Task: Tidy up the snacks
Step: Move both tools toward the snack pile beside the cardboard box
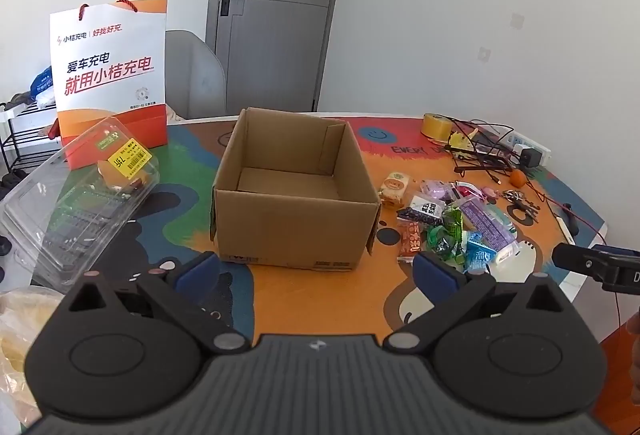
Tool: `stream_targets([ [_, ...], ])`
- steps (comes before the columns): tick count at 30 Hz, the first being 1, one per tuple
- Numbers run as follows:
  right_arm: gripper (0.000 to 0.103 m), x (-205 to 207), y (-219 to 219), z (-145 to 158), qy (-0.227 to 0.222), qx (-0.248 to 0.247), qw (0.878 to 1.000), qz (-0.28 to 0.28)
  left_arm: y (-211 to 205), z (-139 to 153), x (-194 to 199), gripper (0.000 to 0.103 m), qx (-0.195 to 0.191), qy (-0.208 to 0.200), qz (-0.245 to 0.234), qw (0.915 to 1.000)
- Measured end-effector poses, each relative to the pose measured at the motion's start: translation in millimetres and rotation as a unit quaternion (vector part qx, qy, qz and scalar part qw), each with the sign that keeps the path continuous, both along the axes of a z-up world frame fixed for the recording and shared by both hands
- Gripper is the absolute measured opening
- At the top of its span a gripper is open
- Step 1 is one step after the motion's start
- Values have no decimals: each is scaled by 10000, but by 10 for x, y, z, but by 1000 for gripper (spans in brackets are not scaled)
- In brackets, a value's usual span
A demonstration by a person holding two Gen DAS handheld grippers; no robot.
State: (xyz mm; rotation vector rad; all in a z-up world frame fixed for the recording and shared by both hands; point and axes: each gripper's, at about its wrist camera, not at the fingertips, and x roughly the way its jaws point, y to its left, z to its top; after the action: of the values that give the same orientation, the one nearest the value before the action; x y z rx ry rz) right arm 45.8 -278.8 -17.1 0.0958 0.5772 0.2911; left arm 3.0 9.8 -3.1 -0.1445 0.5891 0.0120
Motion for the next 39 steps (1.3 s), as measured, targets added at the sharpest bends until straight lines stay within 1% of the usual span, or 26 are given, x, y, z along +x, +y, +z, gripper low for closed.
stream_targets([
  [4, 103, 70, -15, 11, -8, 48, 10000, -69, 23, 17, -8, 102, -16, -36, -31, 10000],
  [10, 103, 38, -108, -21, -20, 53, 9998, -185, 9, 25, -13, 102, -24, -15, -38, 10000],
  [11, 103, 65, -82, -1, 49, 144, 9997, -180, 6, 33, -18, 102, -20, -25, -44, 10000],
  [15, 103, 23, -70, 22, -123, 21, 9997, -188, 5, 48, -25, 102, -3, -70, -51, 10000],
  [20, 103, 16, -83, 42, -235, 145, 9995, -163, 10, 54, -29, 102, -8, -77, -22, 10000],
  [22, 103, -3, -86, 41, -430, 187, 9988, -168, 9, 69, -34, 102, -10, -102, -30, 9999],
  [24, 103, 8, -87, 49, -279, 79, 9994, -194, 7, 76, -38, 102, -4, -118, -38, 9999],
  [25, 103, 23, -85, 42, -77, 5, 9998, -201, 12, 76, -32, 102, -6, -115, -36, 9999],
  [27, 103, 26, -82, 51, -21, -66, 9998, -198, 13, 74, -34, 102, -16, -107, -29, 9999],
  [35, 103, 27, -81, 63, 11, -182, 9997, -175, 19, 76, -38, 102, -34, -134, -93, 9999],
  [39, 103, 35, -84, 42, -13, -100, 9998, -184, 19, 68, -32, 102, -50, -126, -69, 9999],
])
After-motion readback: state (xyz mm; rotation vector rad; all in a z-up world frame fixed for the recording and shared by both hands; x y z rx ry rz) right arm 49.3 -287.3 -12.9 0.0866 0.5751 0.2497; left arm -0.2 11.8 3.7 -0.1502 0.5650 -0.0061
